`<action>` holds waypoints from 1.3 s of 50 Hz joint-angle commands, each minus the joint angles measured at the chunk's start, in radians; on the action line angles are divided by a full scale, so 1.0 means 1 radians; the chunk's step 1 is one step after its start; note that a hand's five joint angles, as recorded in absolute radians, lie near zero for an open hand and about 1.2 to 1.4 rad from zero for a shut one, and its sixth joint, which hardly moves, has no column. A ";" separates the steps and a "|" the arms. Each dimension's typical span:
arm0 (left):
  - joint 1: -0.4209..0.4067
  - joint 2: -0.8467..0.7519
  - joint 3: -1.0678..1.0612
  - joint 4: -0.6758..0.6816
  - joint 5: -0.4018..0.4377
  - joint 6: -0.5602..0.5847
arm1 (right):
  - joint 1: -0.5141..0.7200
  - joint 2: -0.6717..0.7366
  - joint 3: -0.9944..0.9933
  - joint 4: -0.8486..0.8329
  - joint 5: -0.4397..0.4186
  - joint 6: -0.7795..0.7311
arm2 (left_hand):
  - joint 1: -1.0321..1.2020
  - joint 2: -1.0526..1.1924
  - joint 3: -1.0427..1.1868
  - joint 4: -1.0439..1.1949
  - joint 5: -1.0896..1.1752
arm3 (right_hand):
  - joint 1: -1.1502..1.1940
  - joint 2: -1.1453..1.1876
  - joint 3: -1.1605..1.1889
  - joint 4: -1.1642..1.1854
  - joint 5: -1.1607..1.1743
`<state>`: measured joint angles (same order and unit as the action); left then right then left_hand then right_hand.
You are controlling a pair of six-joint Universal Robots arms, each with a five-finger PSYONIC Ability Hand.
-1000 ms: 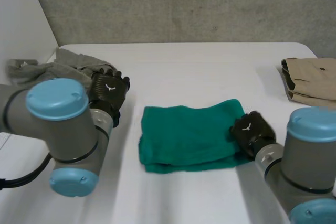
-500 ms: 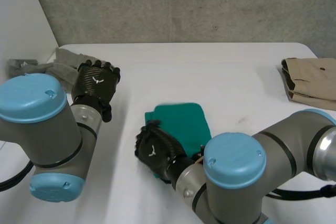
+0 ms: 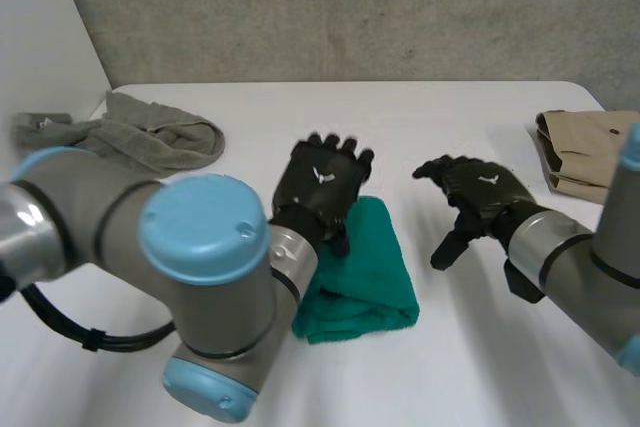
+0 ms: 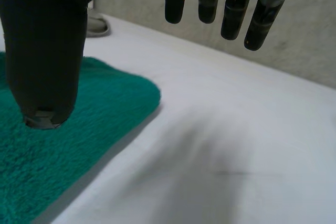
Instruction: Fold the laundry.
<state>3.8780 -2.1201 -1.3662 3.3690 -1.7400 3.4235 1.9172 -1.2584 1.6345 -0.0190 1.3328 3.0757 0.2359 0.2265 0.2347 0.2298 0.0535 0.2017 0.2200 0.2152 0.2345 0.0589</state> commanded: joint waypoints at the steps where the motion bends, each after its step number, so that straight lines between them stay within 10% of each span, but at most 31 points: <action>1: 0.003 -0.069 0.010 -0.115 -0.133 0.023 | 0.091 0.132 -0.100 0.005 0.000 0.012 | 0.019 0.028 0.020 0.025 0.027 | -0.027 -0.046 -0.041 -0.060 -0.059; 19: 0.063 -0.101 -0.040 -0.149 -0.096 0.109 | 0.194 0.318 -0.203 0.042 0.153 -0.278 | 0.010 0.019 0.011 0.016 0.018 | -0.027 -0.046 -0.041 -0.060 -0.059; 34: 0.181 0.169 0.041 -0.223 0.212 0.103 | 0.255 0.021 0.040 -0.202 0.201 -0.296 | 0.016 0.025 0.017 0.022 0.024 | -0.027 -0.046 -0.041 -0.060 -0.059; 43: 0.236 0.230 0.121 -0.388 0.425 0.065 | 0.379 0.092 0.143 -0.277 0.229 -0.298 | 0.007 0.016 0.008 0.013 0.015 | -0.027 -0.046 -0.041 -0.060 -0.059; 65: 0.225 0.221 0.111 -0.387 0.428 0.020 | 0.384 0.272 0.085 -0.432 0.249 -0.316 | 0.004 0.013 0.005 0.010 0.012 | -0.027 -0.046 -0.041 -0.060 -0.059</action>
<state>4.1014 -1.8960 -1.2539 2.9814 -1.3123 3.4675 2.3019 -1.0277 1.7493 -0.4453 1.5799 2.7643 0.2359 0.2265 0.2347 0.2298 0.0535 0.1766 0.2200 0.2152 0.2345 0.0510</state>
